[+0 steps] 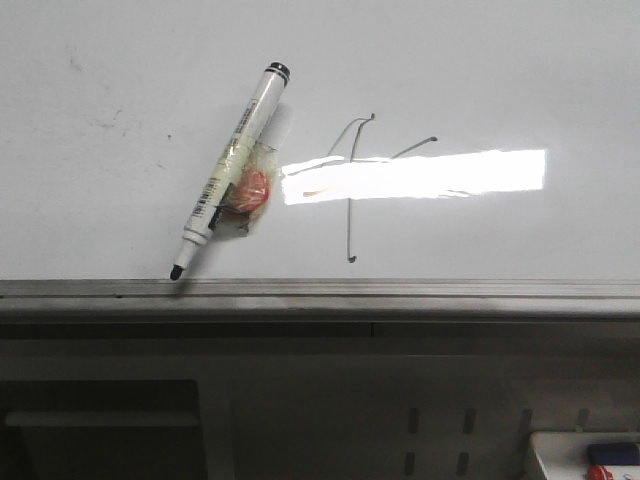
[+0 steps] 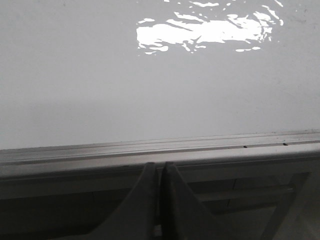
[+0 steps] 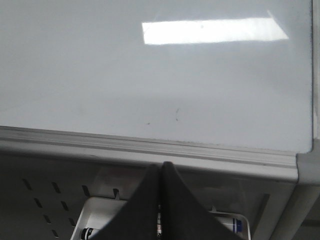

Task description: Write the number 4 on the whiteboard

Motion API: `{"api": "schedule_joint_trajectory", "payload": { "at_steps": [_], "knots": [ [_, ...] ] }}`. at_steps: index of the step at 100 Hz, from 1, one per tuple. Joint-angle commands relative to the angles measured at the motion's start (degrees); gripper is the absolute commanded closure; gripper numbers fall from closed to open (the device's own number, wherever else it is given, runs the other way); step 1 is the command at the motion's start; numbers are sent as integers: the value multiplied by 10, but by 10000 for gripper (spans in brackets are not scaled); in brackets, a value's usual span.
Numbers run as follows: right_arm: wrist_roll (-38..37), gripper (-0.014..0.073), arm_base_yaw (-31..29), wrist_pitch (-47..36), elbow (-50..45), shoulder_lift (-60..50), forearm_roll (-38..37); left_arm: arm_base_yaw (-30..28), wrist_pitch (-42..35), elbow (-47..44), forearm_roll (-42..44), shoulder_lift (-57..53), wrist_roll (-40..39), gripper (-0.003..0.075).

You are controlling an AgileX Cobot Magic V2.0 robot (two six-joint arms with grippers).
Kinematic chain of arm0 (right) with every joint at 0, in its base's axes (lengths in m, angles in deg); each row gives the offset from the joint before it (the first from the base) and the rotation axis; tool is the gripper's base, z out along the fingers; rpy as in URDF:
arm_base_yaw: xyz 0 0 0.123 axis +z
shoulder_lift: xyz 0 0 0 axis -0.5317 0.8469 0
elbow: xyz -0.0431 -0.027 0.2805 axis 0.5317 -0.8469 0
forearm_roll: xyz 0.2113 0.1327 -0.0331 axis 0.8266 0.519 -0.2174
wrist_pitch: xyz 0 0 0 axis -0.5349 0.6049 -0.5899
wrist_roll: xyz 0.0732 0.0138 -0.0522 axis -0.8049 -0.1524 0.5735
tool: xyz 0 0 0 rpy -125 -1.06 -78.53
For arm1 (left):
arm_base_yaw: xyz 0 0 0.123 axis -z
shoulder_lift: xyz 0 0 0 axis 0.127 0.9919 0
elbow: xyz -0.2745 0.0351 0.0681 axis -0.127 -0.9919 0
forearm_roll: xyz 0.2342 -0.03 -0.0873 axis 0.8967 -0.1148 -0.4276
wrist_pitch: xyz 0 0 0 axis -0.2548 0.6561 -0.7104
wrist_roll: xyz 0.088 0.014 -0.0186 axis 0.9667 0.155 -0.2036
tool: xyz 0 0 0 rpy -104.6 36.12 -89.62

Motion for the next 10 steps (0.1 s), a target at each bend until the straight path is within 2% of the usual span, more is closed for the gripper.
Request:
{"api": "schedule_joint_trajectory", "payload": {
  "at_steps": [1,10],
  "knots": [
    [-1,658,-3,-9,-14,-8,-7,-1,-27,-20,-6,-13,-5,741],
    [-1,658,-3,-9,-14,-8,-7,-1,-27,-20,-6,-13,-5,741]
  ]
}}
